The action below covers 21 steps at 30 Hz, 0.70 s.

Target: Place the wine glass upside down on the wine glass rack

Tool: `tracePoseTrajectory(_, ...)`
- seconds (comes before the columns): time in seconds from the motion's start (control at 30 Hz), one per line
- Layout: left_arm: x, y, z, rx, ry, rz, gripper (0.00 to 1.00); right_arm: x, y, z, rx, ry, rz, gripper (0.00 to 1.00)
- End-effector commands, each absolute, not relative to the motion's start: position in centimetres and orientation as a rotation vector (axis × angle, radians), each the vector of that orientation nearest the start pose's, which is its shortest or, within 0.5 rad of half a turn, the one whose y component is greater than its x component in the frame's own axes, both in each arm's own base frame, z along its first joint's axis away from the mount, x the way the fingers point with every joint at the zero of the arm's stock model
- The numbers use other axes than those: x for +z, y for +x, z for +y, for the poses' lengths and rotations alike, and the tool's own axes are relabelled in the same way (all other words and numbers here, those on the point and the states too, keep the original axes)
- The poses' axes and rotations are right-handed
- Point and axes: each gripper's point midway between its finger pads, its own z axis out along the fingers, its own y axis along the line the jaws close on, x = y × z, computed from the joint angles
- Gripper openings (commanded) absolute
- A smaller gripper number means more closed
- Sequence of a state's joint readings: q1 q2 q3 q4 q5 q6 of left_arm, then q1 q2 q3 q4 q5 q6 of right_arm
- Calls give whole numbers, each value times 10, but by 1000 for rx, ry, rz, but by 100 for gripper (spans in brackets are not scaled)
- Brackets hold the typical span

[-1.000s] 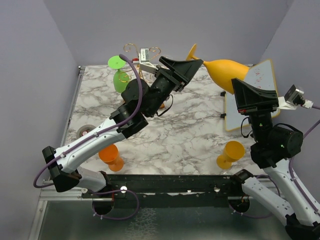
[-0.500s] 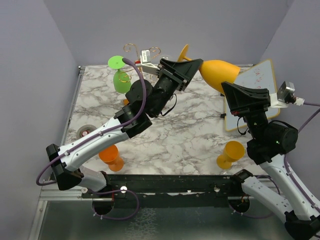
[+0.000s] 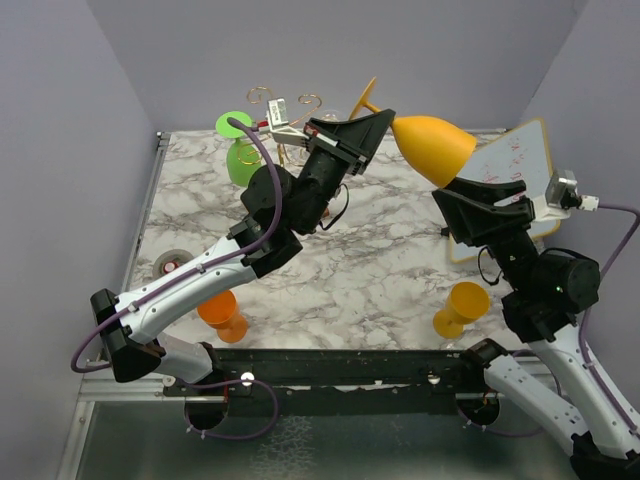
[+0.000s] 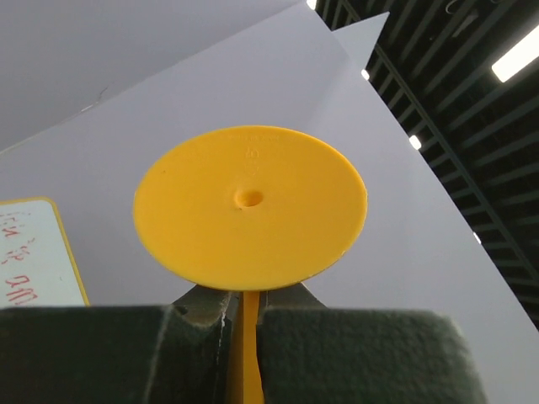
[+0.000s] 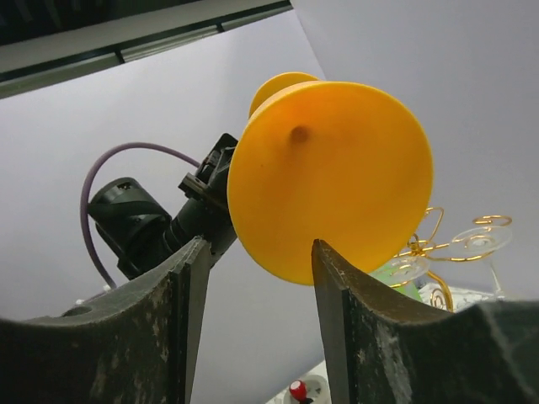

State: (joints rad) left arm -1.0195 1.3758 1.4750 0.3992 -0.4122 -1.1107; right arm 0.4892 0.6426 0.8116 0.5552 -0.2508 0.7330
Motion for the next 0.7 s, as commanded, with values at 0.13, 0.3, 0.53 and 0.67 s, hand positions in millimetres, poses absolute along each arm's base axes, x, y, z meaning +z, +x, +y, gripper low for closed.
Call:
tracePoseTrajectory(0.13, 580, 230, -356, -1698, -236, 1113, 0, 504, 157, 157, 1318, -37, 935, 57)
tracePoseTrajectory(0.3, 587, 207, -370, -1722, -29, 1096, 0, 510, 151, 158, 1338, -58, 926, 58)
tracePoseTrajectory(0.53, 583, 184, -378, -1711, 184, 1063, 0, 519, 142, 163, 1403, -102, 873, 39)
tracePoseTrajectory(0.67, 585, 173, -376, -1704, 255, 1031, 0, 517, 148, 163, 1426, -59, 886, 4)
